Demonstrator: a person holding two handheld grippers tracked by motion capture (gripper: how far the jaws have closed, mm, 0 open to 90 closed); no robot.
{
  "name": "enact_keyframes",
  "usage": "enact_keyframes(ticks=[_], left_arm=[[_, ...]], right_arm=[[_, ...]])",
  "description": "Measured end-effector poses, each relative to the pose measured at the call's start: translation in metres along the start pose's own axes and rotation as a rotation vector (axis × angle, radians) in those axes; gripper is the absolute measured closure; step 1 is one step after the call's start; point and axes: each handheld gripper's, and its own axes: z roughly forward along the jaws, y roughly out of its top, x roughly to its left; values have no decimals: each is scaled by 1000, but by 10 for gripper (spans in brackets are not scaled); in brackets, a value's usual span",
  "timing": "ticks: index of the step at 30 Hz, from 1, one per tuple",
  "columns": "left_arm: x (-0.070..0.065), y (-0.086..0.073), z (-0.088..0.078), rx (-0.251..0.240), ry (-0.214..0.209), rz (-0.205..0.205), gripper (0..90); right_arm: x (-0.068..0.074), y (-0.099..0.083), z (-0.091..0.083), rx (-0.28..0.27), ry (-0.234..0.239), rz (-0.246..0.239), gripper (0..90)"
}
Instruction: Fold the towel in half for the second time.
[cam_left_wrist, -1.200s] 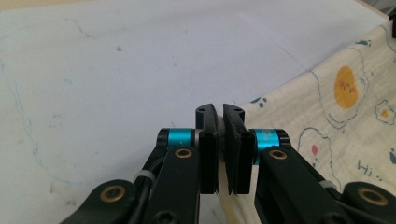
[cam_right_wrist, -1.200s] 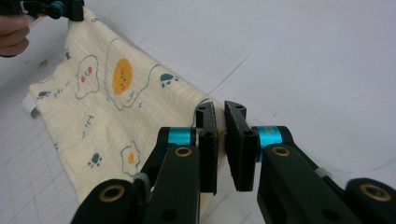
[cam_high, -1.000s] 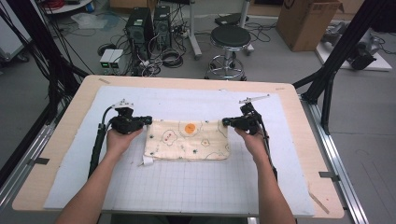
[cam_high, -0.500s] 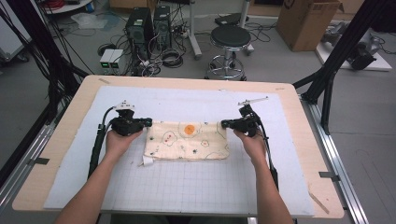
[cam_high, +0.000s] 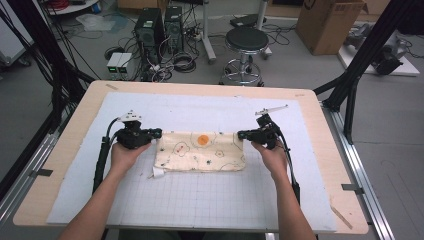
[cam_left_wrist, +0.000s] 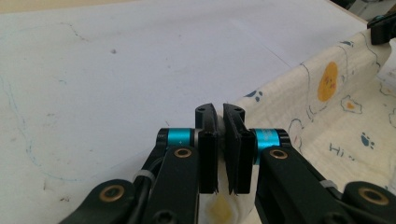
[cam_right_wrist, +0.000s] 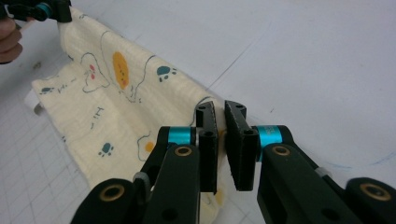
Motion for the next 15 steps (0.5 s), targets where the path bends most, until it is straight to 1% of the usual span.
enact_keyframes(ticks=[2,4,5,6,7,11,13,15], left_arm=[[-2,-1,-1,-2,-4,4,841],[-3,-2,-3,-12,-11,8,842],[-3,-3,-3,-18,-15,1,842],[-3,-4,-4,-14,-16,6,842],[-4,-6,-4,-15,-18,9,842],[-5,-13,-9,-11,-38,8,841],[-6,-16,-10,-3,-35,24,841],[-8,-18,-12,-6,-40,25,840]], right_arm=[[1,-3,0,-12,-12,-14,841],[0,-7,0,-17,-3,-8,841],[1,-8,0,-20,-1,-7,841],[0,-10,-1,-31,5,-13,841],[1,-11,-2,-34,13,-9,840],[5,-14,-5,-36,27,-17,840],[6,-16,-5,-40,32,-25,840],[6,-19,-5,-37,39,-24,840]])
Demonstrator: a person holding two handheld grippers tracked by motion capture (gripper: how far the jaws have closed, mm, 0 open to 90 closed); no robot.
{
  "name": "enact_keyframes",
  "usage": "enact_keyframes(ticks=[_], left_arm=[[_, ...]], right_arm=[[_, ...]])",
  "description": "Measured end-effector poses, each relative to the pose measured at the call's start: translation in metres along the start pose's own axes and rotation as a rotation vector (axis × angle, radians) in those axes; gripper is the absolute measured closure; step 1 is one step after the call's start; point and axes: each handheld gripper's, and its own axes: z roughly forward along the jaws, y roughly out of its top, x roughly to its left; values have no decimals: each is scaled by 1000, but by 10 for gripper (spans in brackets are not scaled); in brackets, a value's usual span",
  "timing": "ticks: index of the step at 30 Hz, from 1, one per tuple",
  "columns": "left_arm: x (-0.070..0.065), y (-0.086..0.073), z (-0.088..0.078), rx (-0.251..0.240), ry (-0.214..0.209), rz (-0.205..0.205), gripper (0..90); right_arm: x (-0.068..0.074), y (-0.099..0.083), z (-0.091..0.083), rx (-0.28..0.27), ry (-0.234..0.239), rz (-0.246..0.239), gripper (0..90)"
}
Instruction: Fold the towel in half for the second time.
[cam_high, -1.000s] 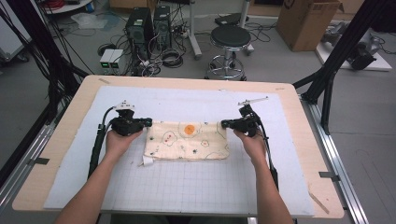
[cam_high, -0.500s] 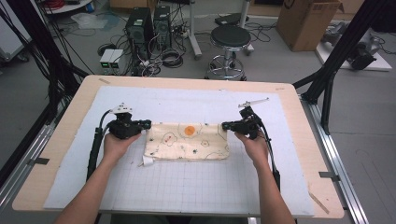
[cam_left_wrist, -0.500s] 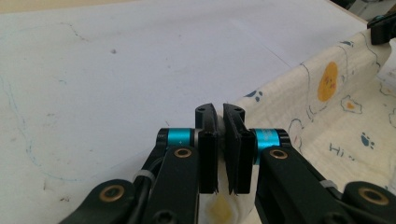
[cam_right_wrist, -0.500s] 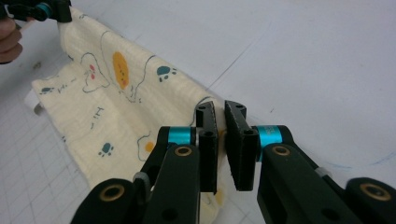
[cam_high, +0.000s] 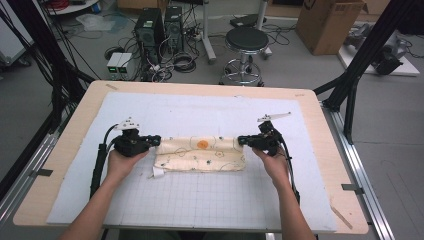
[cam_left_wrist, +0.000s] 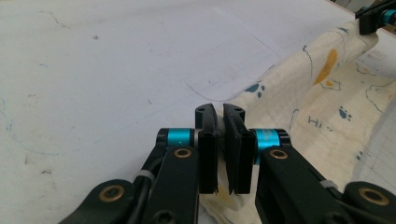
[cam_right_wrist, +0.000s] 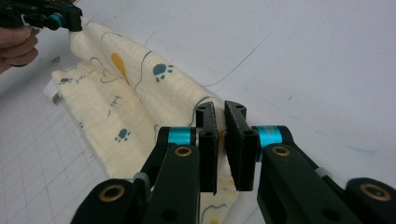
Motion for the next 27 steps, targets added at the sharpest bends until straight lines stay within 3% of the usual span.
enact_keyframes(ticks=[8,20,27], left_arm=[[-7,-7,-7,-8,-17,20,839],[-20,-10,-13,32,-28,83,837],[-20,-21,-18,39,-32,76,836]], right_arm=[[7,-9,-6,-11,17,-11,840],[15,-20,-12,-9,29,-30,840],[22,-24,-12,-1,41,-51,840]])
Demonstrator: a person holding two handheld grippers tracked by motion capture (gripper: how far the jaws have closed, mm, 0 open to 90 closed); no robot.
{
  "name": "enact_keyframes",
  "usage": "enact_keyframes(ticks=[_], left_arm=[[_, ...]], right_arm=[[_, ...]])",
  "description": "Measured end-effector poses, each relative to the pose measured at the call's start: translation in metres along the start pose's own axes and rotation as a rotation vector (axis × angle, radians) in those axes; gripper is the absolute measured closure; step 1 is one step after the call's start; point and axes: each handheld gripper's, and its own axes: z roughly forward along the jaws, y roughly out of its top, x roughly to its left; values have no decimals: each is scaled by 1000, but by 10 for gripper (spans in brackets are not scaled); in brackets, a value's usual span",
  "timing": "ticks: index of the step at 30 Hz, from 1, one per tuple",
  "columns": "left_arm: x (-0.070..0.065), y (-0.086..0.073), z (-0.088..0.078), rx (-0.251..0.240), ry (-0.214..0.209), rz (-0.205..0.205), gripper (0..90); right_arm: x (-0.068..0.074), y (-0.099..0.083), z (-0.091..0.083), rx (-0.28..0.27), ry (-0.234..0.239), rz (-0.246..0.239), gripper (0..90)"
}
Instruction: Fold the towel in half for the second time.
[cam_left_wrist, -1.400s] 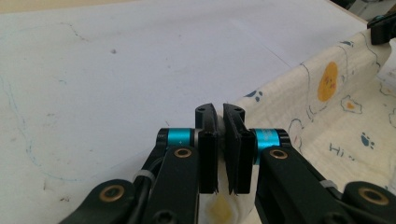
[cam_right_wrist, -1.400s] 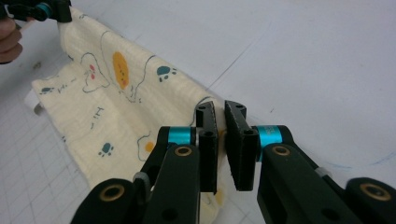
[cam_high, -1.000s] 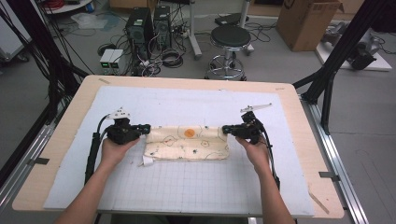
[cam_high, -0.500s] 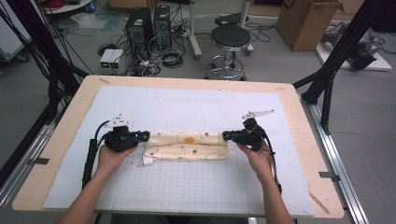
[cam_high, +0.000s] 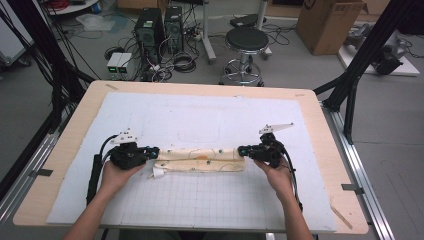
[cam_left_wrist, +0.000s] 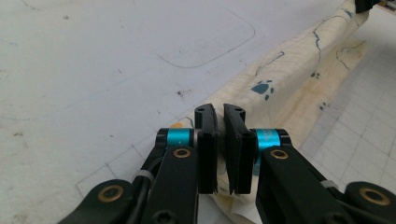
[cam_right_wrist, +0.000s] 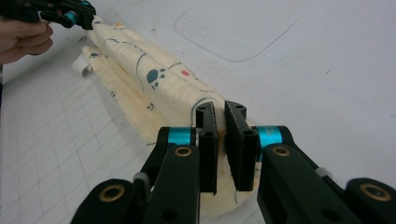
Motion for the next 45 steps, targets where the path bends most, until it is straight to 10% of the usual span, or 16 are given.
enact_keyframes(ticks=[24,36,45], left_arm=[[-16,-18,0,56,-21,44,818],[-22,-9,-15,-10,-53,42,566],[-40,14,6,-6,-70,74,791]], right_arm=[[4,-21,5,58,-17,-13,824],[21,-16,-15,-43,6,-34,579],[43,8,10,-4,28,-90,777]])
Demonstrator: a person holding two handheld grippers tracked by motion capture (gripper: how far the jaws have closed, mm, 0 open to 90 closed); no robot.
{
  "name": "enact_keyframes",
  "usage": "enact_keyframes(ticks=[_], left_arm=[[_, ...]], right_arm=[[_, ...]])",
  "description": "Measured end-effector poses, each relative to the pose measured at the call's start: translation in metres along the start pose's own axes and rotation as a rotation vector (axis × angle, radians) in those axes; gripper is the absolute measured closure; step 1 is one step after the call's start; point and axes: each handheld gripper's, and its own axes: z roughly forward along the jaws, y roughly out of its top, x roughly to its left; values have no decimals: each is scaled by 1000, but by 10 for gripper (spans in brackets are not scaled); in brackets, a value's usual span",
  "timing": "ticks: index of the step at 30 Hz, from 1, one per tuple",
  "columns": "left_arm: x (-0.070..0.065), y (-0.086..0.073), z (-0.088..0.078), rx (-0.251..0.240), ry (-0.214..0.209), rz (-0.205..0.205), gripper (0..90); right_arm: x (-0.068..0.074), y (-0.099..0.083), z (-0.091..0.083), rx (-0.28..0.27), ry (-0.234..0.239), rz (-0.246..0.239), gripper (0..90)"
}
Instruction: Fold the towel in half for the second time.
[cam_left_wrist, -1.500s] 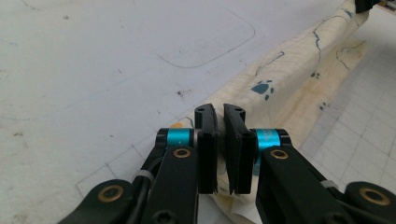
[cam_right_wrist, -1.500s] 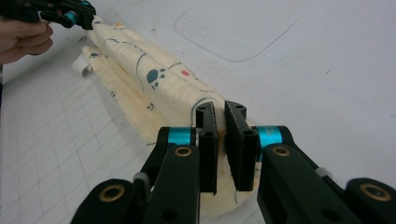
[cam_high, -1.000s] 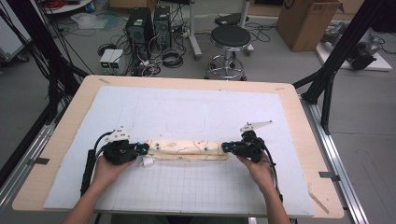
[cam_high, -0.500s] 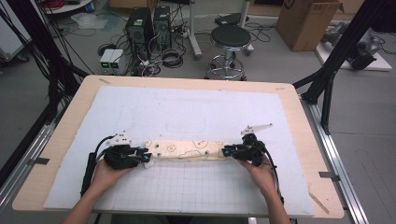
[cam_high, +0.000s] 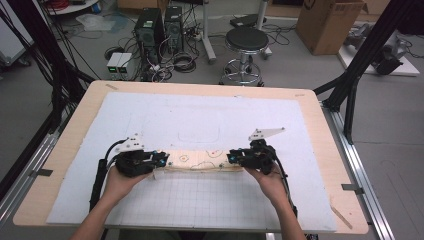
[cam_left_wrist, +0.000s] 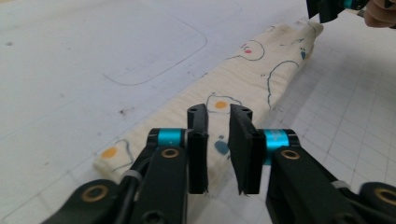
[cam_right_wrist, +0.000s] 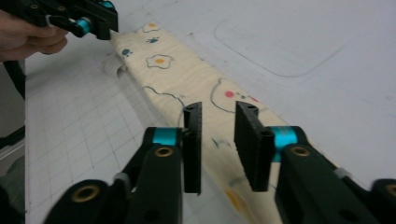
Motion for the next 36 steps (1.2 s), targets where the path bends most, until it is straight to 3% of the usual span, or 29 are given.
enact_keyframes(ticks=[4,11,19,24,30,36], left_arm=[[-6,6,16,-9,-16,-1,856],[-12,7,38,10,-50,-24,870],[-13,0,45,132,7,30,873],[-10,-7,44,155,13,33,871],[-6,-8,39,174,31,53,868],[-1,-13,31,164,42,34,862]], right_arm=[[6,9,18,15,23,-6,835],[15,13,45,48,50,8,861],[21,6,66,128,35,-17,868],[19,-1,70,180,9,-32,867],[16,-2,64,192,-21,-51,865],[10,-8,54,183,-39,-53,850]])
